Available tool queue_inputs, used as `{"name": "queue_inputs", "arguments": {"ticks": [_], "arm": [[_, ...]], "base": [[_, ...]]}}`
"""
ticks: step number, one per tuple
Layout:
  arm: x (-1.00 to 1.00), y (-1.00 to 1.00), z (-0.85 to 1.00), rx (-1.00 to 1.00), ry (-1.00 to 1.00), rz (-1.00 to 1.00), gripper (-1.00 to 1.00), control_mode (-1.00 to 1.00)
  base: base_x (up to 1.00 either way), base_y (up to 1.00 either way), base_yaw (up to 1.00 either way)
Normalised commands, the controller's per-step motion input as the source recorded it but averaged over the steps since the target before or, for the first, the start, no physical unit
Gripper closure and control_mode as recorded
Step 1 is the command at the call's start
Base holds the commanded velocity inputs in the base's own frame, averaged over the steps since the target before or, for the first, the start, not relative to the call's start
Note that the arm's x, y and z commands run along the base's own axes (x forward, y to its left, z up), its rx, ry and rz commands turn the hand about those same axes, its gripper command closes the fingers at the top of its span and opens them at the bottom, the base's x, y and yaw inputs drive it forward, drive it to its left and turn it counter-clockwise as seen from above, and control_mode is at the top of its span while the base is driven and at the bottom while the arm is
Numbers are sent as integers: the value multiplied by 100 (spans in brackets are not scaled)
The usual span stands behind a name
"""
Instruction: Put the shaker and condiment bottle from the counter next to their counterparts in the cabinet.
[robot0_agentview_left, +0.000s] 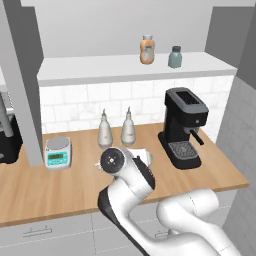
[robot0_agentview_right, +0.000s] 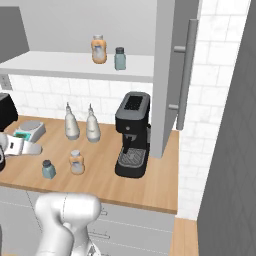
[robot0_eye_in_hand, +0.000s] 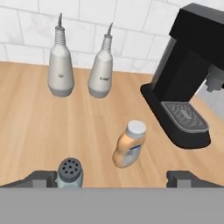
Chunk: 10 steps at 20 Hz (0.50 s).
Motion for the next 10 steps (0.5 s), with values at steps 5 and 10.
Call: {"name": "queue_inputs", "arguments": {"ticks": [5,10], "arm": [[2,35,-26,0,-8,0,-100,-100],[0,5,-34,6,0,0,-100,-100]], "base": [[0,0,0],[0,0,0]]}}
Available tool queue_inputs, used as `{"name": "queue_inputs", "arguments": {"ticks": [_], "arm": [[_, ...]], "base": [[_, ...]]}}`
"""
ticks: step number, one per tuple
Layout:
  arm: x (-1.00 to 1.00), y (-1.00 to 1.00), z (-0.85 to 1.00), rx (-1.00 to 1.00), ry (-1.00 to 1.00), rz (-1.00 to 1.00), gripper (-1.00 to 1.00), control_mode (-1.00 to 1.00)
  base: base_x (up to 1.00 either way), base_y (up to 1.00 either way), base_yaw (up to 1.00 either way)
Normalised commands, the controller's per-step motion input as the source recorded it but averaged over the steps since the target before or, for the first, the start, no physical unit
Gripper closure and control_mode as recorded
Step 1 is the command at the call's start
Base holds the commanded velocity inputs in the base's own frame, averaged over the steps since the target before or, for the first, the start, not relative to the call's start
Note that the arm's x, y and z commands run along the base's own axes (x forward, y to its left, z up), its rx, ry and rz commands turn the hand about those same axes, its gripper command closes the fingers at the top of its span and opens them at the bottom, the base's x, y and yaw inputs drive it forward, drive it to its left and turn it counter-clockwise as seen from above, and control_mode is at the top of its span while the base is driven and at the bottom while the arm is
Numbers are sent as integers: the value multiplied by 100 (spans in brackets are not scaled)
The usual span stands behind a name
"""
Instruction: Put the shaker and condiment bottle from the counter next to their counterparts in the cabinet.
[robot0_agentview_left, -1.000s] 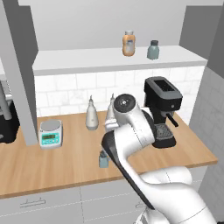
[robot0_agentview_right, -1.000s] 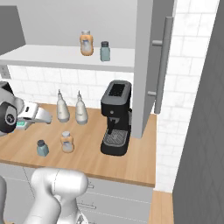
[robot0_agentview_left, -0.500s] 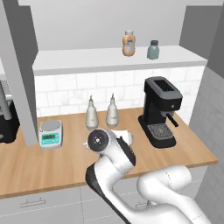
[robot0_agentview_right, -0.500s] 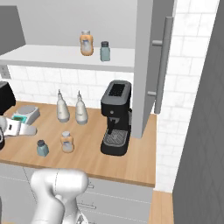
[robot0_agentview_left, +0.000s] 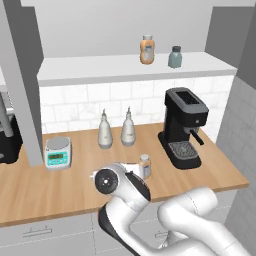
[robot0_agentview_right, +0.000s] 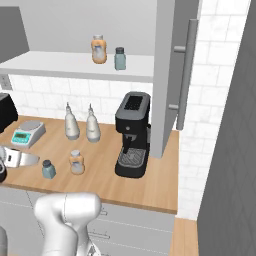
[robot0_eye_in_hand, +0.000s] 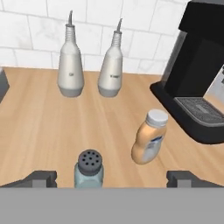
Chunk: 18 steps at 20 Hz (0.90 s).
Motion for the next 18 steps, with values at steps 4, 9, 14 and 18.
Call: {"name": "queue_inputs", "arguments": {"ticks": [4,9,14,18], "arm": [[3,27,-39,2,0,0,-100,-100],[21,24,-21,0,0,0,-100,-100],[21,4,-18,0,0,-1,-100,-100],[29,8,-21,0,0,-2,-100,-100]], "base": [[0,0,0],[0,0,0],[0,0,0],[0,0,0]]}}
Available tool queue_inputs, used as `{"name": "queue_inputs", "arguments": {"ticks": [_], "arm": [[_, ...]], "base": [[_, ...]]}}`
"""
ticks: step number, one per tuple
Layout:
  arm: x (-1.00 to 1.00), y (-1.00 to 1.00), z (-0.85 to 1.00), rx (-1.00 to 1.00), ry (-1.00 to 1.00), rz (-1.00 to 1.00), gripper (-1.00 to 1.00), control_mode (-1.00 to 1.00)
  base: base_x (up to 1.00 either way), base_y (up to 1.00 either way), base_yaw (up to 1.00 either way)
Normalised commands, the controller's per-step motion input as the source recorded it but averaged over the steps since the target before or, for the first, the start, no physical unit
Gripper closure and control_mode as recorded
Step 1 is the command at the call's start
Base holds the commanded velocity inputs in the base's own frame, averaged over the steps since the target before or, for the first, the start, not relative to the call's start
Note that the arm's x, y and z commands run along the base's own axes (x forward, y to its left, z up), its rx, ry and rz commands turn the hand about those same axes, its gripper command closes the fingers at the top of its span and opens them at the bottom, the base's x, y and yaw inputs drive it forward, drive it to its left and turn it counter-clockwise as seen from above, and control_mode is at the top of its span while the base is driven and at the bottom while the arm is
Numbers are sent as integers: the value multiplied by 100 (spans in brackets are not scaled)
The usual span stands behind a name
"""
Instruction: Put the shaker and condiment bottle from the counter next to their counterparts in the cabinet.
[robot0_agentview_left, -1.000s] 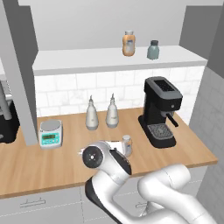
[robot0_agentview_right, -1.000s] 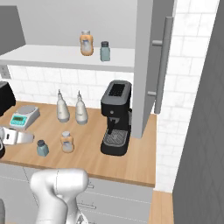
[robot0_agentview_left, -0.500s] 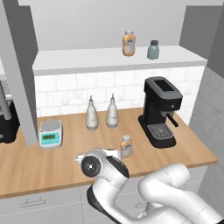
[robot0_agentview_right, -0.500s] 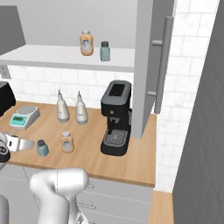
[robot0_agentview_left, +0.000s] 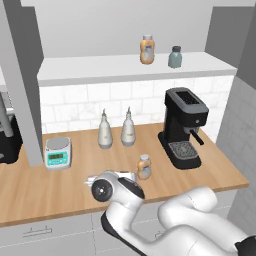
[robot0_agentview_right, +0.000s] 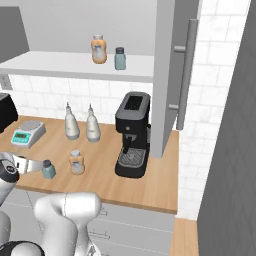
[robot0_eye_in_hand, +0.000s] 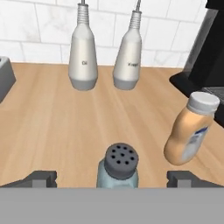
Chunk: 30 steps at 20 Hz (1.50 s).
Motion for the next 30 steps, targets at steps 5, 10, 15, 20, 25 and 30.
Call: {"name": "queue_inputs", "arguments": {"ticks": [5,10,15,20,25,30], "arm": [[20,4,-15,2,0,-3,-100,-100],[0,-12,-14,12,0,0,-100,-100],[8,-14,-10,12,0,-1,-100,-100],[11,-15,-9,6,0,-1,-100,-100],[1,0,-26,0,0,0,-100,-100],[11,0,-18,2,-1,-2,-100,-100]], "base": [[0,0,0],[0,0,0],[0,0,0],[0,0,0],[0,0,0],[0,0,0]]}}
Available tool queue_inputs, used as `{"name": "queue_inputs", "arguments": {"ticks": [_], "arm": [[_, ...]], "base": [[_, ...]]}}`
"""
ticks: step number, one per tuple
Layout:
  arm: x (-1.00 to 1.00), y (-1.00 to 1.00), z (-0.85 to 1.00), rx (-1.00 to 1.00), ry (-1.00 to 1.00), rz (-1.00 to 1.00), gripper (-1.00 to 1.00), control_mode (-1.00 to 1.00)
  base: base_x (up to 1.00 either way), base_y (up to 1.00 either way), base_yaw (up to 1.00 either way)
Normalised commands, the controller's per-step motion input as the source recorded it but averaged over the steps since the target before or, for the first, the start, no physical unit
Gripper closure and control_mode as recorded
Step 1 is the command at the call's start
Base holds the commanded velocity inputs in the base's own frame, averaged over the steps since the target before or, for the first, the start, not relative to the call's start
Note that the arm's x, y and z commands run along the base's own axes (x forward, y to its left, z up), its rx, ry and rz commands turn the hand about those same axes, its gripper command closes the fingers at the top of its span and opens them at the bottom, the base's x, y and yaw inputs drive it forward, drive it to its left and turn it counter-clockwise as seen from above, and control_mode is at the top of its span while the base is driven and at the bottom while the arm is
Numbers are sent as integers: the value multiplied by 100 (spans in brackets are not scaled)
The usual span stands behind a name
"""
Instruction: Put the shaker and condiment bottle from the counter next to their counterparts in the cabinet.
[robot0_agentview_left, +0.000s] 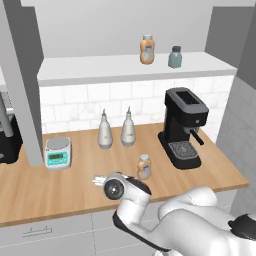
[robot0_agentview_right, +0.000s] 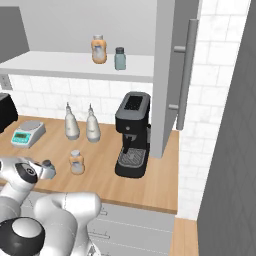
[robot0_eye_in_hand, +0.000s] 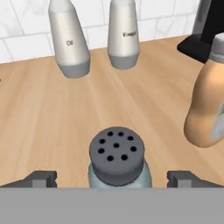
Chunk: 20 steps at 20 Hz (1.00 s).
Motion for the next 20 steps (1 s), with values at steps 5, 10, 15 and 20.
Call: {"name": "queue_inputs", "arguments": {"ticks": [5,10,15,20], "arm": [[24,0,-12,1,0,-4,-100,-100],[21,0,-20,0,0,-2,100,-100],[1,-4,2,0,1,-1,100,-100],[-1,-7,58,0,0,-10,100,-100]], "base": [[0,0,0],[0,0,0],[0,0,0],[0,0,0]]}}
